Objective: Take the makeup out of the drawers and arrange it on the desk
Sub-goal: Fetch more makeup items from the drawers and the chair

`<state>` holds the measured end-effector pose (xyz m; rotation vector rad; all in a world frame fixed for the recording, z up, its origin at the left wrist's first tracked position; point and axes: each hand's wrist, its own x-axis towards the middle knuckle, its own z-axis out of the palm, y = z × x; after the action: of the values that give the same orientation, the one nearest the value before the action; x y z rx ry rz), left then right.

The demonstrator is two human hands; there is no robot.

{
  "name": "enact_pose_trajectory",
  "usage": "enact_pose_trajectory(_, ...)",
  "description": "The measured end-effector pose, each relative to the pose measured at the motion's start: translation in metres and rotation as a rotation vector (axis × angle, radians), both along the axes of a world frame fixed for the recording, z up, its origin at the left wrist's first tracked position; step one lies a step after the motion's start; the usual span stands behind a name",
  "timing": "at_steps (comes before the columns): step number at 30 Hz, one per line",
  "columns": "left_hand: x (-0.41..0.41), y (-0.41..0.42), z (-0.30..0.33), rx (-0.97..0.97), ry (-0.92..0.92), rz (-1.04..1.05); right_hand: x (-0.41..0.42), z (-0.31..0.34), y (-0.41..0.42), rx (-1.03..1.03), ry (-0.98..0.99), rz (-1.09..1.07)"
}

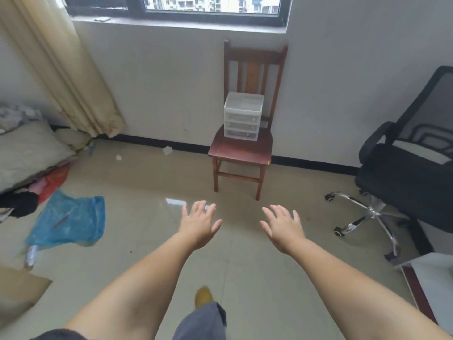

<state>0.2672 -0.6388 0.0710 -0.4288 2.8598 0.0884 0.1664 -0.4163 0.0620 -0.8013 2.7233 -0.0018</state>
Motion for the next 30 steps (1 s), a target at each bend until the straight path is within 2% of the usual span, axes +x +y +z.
enact_pose_trajectory(7,-0.164,-0.083,-0.005,-0.024,0.035,-0.045,-0.154,-0.014,-0.075,0.017,0.000,-0.047)
enact_pose_trajectory(16,-0.367,-0.177,-0.002,-0.019,0.027,-0.182,-0.326,-0.014,-0.164,-0.077,-0.033,-0.161)
enact_pose_trajectory(20,-0.450,-0.201,-0.022,-0.008,0.001,-0.214,-0.402,-0.034,-0.190,-0.121,-0.123,-0.235)
enact_pose_trajectory(30,-0.640,-0.257,-0.072,0.116,-0.043,-0.122,-0.570,-0.099,-0.272,-0.167,-0.427,-0.190)
